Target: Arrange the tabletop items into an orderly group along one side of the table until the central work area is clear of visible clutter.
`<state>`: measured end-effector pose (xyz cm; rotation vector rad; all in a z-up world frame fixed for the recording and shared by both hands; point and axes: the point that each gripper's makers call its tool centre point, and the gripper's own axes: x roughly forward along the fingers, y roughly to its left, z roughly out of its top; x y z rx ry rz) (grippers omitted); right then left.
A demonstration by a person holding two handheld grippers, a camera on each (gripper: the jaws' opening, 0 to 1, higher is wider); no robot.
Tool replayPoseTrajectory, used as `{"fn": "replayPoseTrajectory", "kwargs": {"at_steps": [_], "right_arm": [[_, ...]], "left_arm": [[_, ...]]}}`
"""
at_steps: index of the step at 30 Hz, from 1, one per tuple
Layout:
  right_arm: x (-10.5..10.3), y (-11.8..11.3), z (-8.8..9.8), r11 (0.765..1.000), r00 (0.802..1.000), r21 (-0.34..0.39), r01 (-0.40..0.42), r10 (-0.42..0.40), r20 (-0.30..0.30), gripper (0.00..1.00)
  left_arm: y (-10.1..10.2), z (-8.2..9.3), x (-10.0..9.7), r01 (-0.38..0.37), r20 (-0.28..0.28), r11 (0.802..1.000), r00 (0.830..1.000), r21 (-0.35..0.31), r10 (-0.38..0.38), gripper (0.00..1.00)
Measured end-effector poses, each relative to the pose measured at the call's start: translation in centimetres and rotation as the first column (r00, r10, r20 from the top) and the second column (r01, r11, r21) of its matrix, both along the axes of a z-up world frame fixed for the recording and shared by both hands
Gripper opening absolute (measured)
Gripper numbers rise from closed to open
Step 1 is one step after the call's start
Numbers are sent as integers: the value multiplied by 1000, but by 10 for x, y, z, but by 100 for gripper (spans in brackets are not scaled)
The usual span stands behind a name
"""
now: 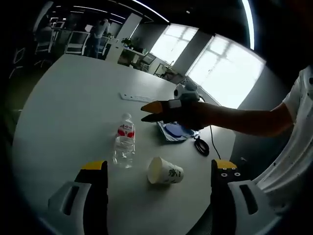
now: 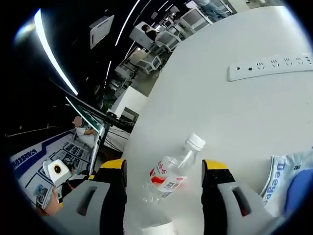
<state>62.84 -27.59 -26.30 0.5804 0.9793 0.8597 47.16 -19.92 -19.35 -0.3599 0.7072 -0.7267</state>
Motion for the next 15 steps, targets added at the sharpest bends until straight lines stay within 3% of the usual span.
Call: {"fn": "replayPoseTrajectory", "kwargs": {"at_steps": [15], "right_arm": [[16,4,-22,995,987,-22,95,-97,-131,49]], "left_arm": [[1,-3,5,-17,11,1000,1000,-24,17,89]]}}
